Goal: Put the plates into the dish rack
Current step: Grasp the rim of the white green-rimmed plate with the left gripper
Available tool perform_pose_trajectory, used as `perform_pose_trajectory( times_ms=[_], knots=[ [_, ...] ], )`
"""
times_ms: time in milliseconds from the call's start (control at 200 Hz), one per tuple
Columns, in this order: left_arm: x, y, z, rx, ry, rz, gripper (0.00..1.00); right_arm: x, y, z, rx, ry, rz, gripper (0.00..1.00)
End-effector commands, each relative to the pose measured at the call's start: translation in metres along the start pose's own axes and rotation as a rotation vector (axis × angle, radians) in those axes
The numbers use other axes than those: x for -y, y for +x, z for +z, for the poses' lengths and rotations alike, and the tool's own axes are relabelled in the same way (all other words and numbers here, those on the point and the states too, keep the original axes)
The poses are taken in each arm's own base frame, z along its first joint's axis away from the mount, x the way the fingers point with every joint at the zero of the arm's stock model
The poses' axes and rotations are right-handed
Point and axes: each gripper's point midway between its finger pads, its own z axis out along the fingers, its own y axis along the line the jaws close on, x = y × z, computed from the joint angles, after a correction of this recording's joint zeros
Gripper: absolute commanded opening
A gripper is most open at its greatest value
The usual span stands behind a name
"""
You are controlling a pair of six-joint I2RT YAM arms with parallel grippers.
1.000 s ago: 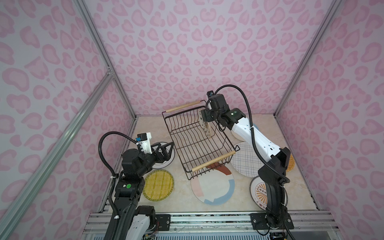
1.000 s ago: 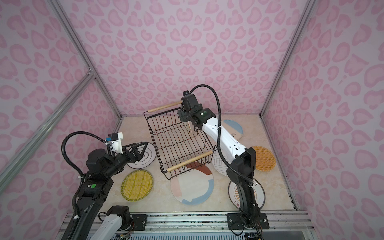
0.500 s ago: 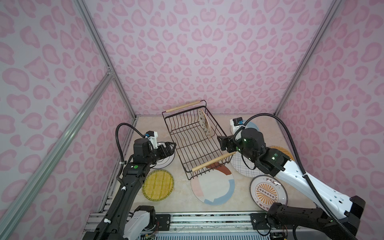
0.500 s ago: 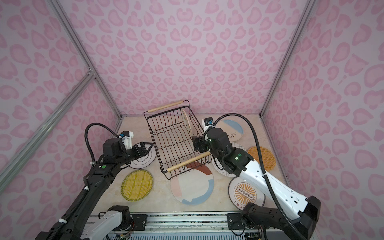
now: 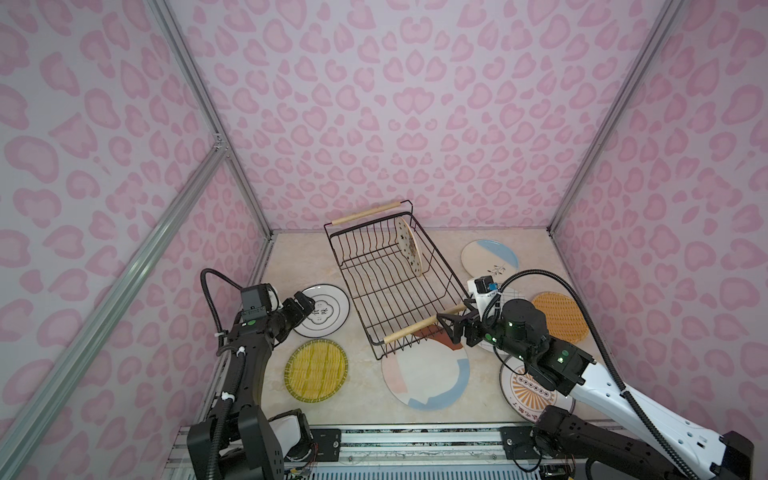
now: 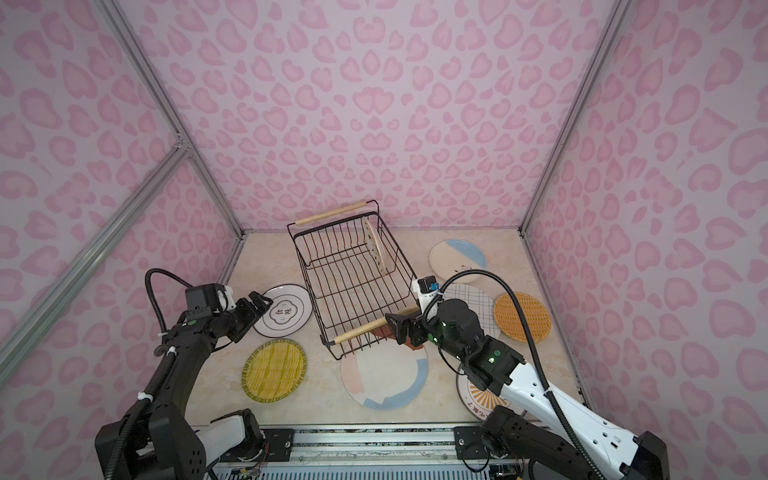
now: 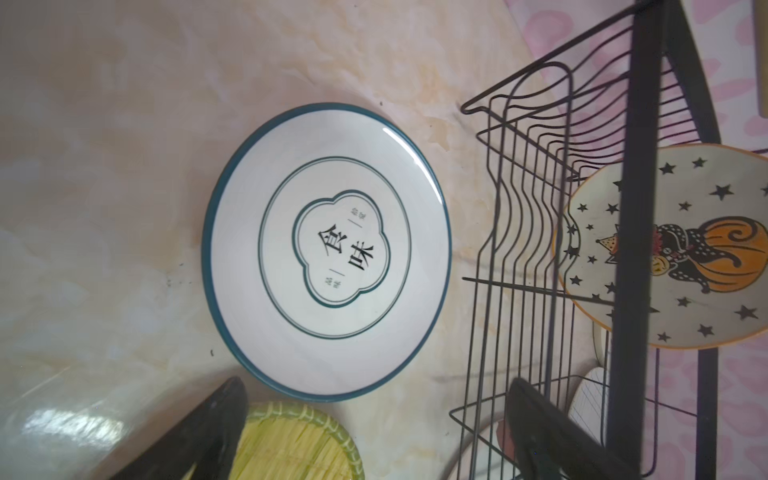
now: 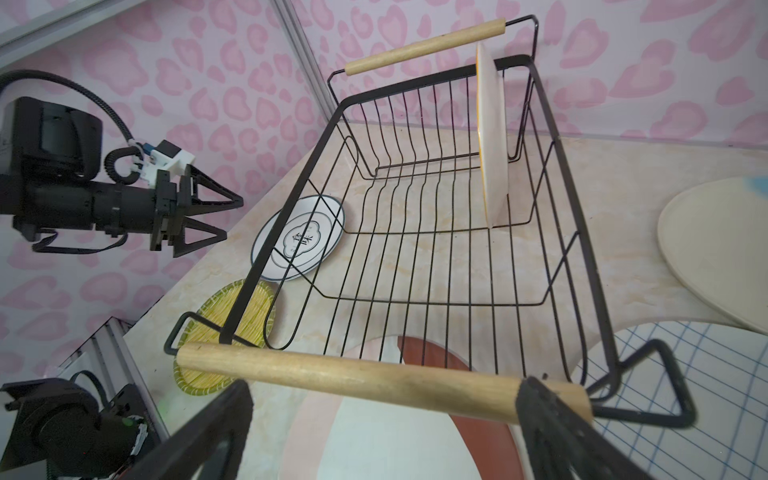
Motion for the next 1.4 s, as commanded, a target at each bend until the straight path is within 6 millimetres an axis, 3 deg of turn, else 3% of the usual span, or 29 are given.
perform_pose_trajectory(
  times_ms=[0,105,425,750,1135,1400],
  knots=[
    [-0.017,-0.002,0.011,-0.027,0.003,-0.074,0.94,-0.025,-0.014,-0.008,0.096,-0.151,0.019,0.98],
    [-0.037,-0.003,0.021,-0.027,-0.022,-0.152,0.92,-0.027,-0.010,-0.017,0.144,-0.194,0.033,0.98],
    [-0.061,-0.007,0.045,0.029,-0.057,-0.235,0.88,-0.034,-0.013,-0.022,0.187,-0.245,0.031,0.98],
    [-0.058,-0.007,0.061,0.043,0.018,-0.245,0.84,-0.028,-0.008,-0.013,0.165,-0.250,0.070,0.98],
    [-0.068,0.003,0.073,0.014,0.009,-0.276,0.78,-0.022,-0.005,-0.012,0.168,-0.231,0.073,0.98],
    [-0.073,0.008,0.082,-0.005,0.002,-0.296,0.68,-0.021,-0.004,-0.013,0.173,-0.222,0.073,0.98]
  ],
)
